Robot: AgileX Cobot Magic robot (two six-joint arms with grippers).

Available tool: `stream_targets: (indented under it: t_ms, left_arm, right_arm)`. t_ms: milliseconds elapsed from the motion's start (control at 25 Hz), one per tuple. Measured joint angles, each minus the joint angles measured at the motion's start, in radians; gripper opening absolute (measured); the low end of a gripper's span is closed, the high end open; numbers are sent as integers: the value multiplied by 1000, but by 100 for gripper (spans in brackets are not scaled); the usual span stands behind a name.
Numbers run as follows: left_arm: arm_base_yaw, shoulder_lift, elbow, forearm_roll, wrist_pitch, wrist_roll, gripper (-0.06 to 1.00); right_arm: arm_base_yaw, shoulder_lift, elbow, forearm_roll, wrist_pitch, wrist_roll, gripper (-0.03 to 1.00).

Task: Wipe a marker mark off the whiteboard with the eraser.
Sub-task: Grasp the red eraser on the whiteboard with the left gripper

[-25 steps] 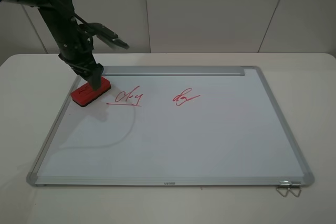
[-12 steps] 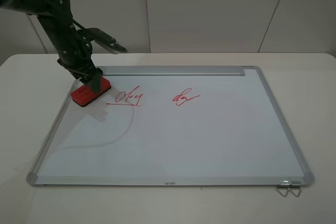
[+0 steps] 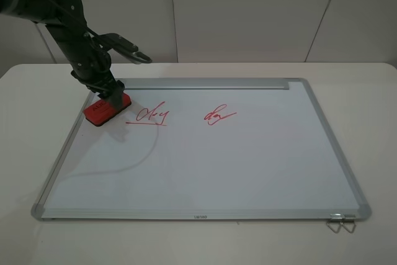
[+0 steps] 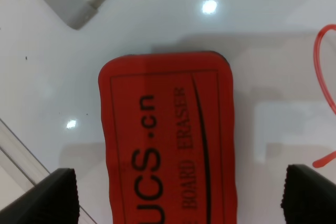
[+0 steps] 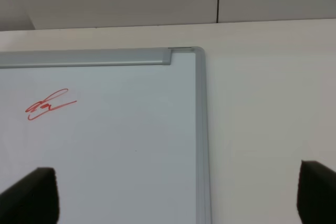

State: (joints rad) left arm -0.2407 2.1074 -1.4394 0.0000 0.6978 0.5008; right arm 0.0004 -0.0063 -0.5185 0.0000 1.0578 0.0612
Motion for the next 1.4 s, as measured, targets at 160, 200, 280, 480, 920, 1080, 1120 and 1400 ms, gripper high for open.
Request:
stream_targets:
  t_ms: [160, 200, 280, 480, 920, 1080, 1120, 1400]
  left_arm:
    - [10, 1, 0, -6, -14, 0, 77]
    - [13, 3, 0, -6, -14, 0, 77]
    - [19, 12, 0, -7, -14, 0, 77]
    - [22, 49, 4, -17, -35, 0, 77]
    - [22, 74, 4, -73, -52, 7, 77]
    - [22, 76, 4, -44, -55, 7, 75]
    - [22, 76, 4, -37, -55, 7, 72]
    - [22, 76, 4, -31, -55, 5, 57]
  right_arm:
    - [0, 0, 0, 0, 0, 0, 83]
    - [0, 0, 0, 0, 0, 0, 83]
    - [0, 0, 0, 0, 0, 0, 83]
    - [0, 0, 0, 0, 0, 0, 83]
    - [0, 0, 0, 0, 0, 0, 83]
    - [0, 0, 0, 0, 0, 0, 83]
    - [0, 0, 0, 0, 0, 0, 83]
    - [0, 0, 0, 0, 0, 0, 83]
